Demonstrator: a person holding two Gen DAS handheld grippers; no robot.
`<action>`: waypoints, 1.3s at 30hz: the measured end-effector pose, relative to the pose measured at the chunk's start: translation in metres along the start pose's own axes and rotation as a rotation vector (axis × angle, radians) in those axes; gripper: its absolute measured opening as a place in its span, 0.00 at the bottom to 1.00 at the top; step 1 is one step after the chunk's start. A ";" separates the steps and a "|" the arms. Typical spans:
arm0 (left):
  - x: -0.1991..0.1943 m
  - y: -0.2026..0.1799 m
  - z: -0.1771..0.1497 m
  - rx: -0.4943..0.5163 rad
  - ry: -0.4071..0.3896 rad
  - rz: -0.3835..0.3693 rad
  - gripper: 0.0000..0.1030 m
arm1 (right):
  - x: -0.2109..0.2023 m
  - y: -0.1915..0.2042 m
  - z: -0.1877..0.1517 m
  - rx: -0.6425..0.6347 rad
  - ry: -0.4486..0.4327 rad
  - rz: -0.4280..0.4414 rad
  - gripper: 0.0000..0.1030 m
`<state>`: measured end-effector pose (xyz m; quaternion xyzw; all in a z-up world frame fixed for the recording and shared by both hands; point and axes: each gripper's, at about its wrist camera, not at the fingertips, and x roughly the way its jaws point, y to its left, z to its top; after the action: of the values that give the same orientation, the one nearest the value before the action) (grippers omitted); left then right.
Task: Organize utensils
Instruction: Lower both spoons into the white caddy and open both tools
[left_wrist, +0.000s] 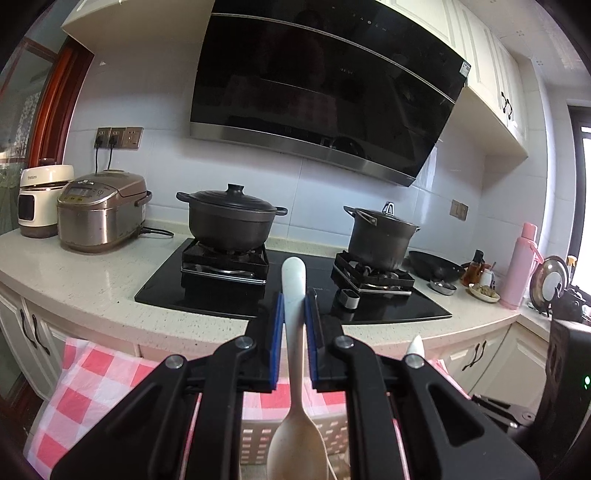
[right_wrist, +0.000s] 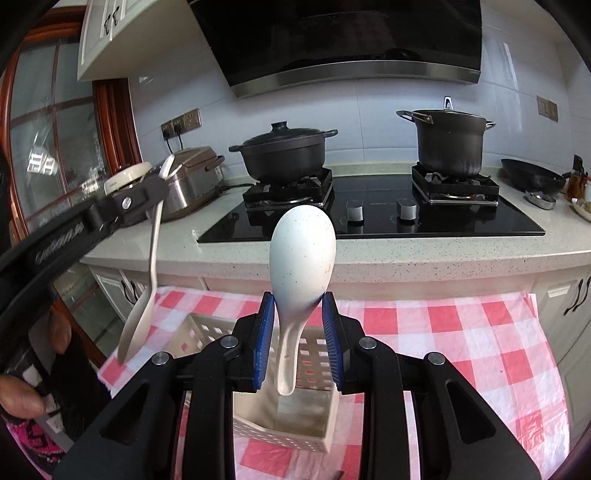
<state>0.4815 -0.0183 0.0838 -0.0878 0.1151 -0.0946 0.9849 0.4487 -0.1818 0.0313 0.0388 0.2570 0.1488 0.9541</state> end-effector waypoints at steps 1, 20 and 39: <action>0.002 0.001 -0.002 -0.006 -0.001 -0.003 0.11 | 0.001 -0.001 -0.002 -0.004 0.001 -0.002 0.26; 0.007 -0.004 -0.037 0.038 0.017 0.043 0.11 | 0.001 -0.005 -0.021 -0.005 0.019 0.003 0.26; -0.027 0.007 -0.052 0.048 0.045 0.078 0.12 | 0.003 0.002 -0.019 0.018 0.031 -0.015 0.34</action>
<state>0.4445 -0.0137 0.0386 -0.0577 0.1381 -0.0608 0.9869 0.4410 -0.1794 0.0141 0.0433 0.2732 0.1400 0.9507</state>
